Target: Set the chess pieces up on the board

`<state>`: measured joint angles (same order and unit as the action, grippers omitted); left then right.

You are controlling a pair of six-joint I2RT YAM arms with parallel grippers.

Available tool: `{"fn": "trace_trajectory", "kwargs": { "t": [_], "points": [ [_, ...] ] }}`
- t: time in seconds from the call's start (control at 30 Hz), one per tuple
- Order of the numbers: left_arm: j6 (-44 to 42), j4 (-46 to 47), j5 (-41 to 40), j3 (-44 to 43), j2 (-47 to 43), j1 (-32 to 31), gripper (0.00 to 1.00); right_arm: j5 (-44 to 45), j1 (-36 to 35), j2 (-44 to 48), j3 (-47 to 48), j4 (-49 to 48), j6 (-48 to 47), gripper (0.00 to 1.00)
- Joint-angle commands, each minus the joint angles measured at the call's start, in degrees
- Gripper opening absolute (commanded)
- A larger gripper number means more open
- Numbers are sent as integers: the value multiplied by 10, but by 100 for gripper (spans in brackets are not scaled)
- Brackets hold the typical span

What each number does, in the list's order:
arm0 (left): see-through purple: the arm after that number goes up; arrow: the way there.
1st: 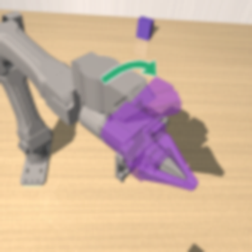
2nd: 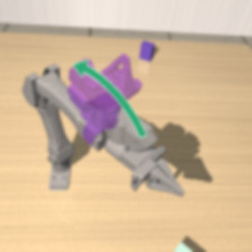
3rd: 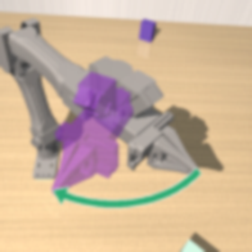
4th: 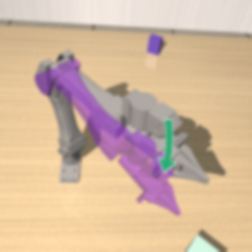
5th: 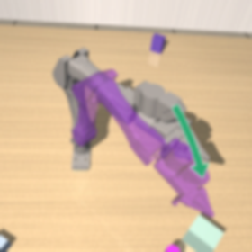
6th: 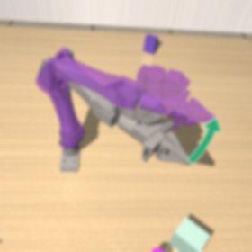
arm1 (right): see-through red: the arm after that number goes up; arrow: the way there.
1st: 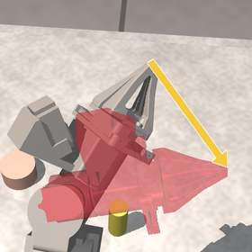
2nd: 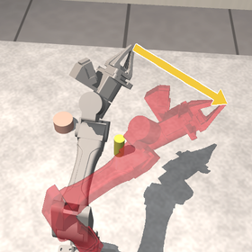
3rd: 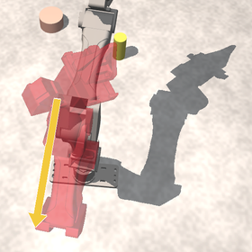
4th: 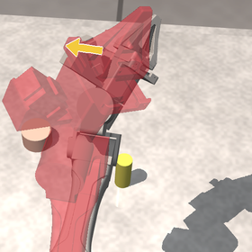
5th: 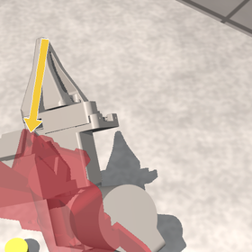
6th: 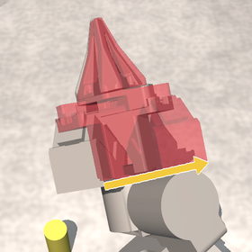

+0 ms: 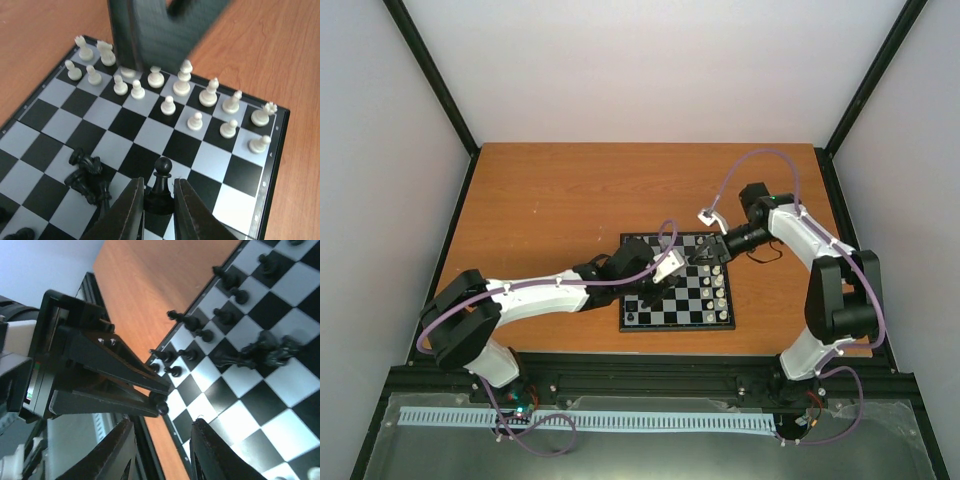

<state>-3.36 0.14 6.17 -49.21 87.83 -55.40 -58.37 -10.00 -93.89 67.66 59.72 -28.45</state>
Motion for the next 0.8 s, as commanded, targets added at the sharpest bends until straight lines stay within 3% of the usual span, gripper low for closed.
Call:
{"fn": "trace_trajectory", "kwargs": {
  "t": [0.0,0.5,0.77],
  "points": [
    [22,65,-6,2,-15,1,17,-36,-25,-22,13,26,-7,30],
    [25,73,3,-2,-23,1,18,-55,-53,-60,9,38,-23,27],
    [25,77,12,-2,-21,1,18,-69,-53,-69,12,44,-29,16]
  ]
}}
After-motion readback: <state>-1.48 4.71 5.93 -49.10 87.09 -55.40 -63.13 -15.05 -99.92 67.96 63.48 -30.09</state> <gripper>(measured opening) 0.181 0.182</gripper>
